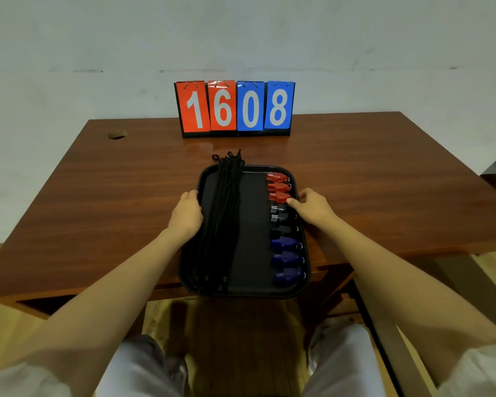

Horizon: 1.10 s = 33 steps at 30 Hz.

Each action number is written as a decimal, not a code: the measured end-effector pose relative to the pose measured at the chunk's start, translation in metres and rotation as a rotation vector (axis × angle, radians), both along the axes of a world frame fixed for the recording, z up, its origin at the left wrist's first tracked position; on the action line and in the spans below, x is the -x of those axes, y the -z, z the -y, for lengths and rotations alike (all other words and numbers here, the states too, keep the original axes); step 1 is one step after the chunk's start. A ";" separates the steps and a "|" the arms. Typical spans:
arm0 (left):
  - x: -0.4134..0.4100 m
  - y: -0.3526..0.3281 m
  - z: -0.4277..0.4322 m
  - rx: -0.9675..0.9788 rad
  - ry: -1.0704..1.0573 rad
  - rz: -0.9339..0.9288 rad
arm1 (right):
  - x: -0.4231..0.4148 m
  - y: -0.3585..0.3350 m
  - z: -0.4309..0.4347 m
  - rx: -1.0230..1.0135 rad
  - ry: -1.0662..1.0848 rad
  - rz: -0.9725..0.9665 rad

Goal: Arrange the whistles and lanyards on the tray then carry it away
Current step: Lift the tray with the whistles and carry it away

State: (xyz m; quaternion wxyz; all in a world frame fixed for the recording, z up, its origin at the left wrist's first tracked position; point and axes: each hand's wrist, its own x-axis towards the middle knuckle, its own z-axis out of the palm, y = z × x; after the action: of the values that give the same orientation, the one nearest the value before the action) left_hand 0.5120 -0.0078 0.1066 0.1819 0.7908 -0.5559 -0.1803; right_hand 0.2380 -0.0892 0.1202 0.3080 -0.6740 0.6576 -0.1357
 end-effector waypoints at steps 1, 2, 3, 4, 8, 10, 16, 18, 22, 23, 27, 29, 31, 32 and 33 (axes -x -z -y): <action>0.001 0.000 0.002 -0.003 0.001 0.012 | 0.002 0.001 -0.001 -0.013 0.017 0.047; 0.001 0.000 0.003 -0.007 0.004 0.021 | 0.004 0.002 -0.001 -0.019 0.028 0.084; 0.000 0.001 0.003 -0.011 0.005 0.027 | 0.005 0.004 -0.002 -0.023 0.036 0.105; 0.000 0.000 0.003 -0.015 0.005 0.028 | 0.005 0.006 -0.002 -0.025 0.045 0.118; 0.000 0.000 0.001 -0.021 0.009 0.034 | 0.001 0.009 -0.002 -0.044 0.096 0.157; 0.001 0.000 0.001 -0.022 0.012 0.033 | 0.000 0.008 -0.003 -0.046 0.105 0.167; 0.003 -0.001 0.000 -0.060 0.013 0.043 | 0.001 0.005 -0.008 -0.042 0.114 0.175; 0.003 -0.002 -0.001 -0.068 0.018 0.048 | 0.000 0.002 -0.011 0.032 0.103 0.187; 0.003 -0.002 -0.002 -0.068 0.023 0.057 | -0.006 0.004 -0.015 0.159 0.000 0.176; 0.003 -0.003 -0.003 -0.068 0.024 0.059 | -0.008 0.005 -0.016 0.162 0.002 0.162; 0.004 -0.004 -0.002 -0.087 0.023 0.067 | -0.014 0.005 -0.015 0.098 0.156 0.184; 0.004 -0.007 -0.002 -0.105 0.023 0.060 | -0.014 0.003 -0.014 0.044 0.238 0.234; 0.005 -0.012 -0.003 -0.141 0.028 0.042 | -0.011 -0.001 -0.014 -0.013 0.255 0.188; 0.006 -0.014 -0.003 -0.161 0.030 0.022 | -0.007 -0.003 -0.016 -0.033 0.249 0.154; 0.007 -0.017 -0.003 -0.171 0.033 -0.006 | -0.003 -0.005 -0.016 -0.041 0.244 0.132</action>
State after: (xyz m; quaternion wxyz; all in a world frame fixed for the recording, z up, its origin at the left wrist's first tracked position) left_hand 0.5052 -0.0051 0.1233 0.1122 0.7936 -0.5510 -0.2324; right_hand 0.2405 -0.0731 0.1248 0.3455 -0.5721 0.7157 -0.2025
